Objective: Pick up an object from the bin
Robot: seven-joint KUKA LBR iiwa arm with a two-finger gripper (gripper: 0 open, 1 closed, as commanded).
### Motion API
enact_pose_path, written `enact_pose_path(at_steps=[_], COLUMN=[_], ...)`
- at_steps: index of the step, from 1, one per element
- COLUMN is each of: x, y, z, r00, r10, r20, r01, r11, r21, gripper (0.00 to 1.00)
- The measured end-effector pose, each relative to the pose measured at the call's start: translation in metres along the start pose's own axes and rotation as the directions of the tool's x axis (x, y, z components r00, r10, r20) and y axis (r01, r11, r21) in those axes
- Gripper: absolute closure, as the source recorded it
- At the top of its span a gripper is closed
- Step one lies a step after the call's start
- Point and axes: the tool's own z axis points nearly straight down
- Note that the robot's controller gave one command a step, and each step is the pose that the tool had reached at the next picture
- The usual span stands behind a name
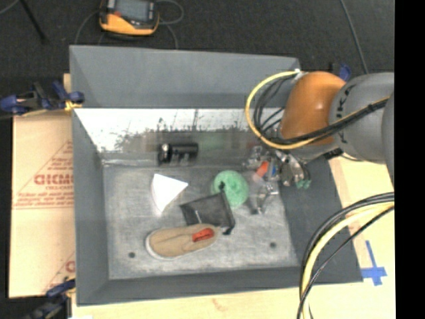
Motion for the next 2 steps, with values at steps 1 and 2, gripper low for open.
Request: enact_pose_path(at_steps=[1,2], x=[-0.0383,-0.0383], y=[0.0666,0.0666], z=[0.0083,0.0083], r00=[0.987,0.987], r10=[-0.159,-0.159], r20=[0.005,0.004], r01=[0.159,0.159], r11=[0.987,0.987], r21=[-0.002,-0.002], gripper=[1.00,1.00])
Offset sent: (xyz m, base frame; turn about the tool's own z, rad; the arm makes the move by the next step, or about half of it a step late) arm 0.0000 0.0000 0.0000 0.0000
